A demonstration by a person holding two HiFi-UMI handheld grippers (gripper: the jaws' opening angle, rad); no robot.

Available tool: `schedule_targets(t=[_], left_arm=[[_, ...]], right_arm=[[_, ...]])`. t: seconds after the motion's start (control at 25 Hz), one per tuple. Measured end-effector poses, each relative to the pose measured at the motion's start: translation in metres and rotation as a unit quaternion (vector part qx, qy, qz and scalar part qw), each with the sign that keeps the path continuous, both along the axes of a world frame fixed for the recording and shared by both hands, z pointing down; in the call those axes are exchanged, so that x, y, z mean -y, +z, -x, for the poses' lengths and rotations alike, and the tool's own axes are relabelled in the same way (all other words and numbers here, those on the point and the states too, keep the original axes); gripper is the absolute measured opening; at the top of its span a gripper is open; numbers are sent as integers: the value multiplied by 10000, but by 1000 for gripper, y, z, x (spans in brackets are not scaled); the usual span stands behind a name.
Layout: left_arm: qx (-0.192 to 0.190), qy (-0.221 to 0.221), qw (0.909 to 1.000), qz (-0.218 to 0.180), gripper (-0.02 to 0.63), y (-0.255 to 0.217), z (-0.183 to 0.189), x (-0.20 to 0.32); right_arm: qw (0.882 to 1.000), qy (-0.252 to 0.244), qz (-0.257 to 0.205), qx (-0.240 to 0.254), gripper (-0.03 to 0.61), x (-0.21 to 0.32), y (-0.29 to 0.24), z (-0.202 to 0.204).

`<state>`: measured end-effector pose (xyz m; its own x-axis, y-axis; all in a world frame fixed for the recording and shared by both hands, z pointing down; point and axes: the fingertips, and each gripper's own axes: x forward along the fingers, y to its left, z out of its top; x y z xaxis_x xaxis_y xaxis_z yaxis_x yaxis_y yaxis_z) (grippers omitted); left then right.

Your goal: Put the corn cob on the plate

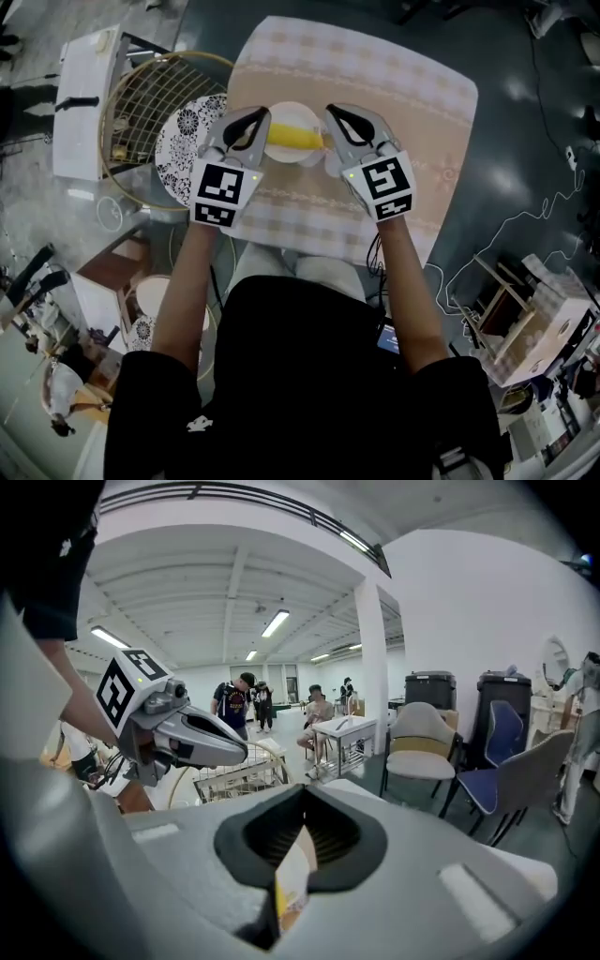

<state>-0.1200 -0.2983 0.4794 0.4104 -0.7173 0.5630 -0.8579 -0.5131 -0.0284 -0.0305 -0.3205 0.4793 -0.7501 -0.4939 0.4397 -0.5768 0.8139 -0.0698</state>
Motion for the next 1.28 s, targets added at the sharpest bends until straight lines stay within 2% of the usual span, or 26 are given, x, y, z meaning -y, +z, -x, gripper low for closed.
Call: schedule_targets(t=[0.2, 0.52, 0.92, 1.28], left_arm=[[-291, -180, 9993, -162, 8, -14, 1, 0], [-415, -266, 9969, -620, 8, -45, 9, -14], [-585, -372, 9905, -1189, 8, -86, 23, -58], [-704, -453, 9832, -1622, 8, -136, 32, -125]], right_arm=[[9989, 145, -205, 389, 2, 6, -23, 1], [9966, 258, -463, 626, 2, -7, -55, 10], [9944, 259, -749, 696, 2, -58, -87, 25], [9882, 274, -1237, 857, 2, -127, -144, 33]])
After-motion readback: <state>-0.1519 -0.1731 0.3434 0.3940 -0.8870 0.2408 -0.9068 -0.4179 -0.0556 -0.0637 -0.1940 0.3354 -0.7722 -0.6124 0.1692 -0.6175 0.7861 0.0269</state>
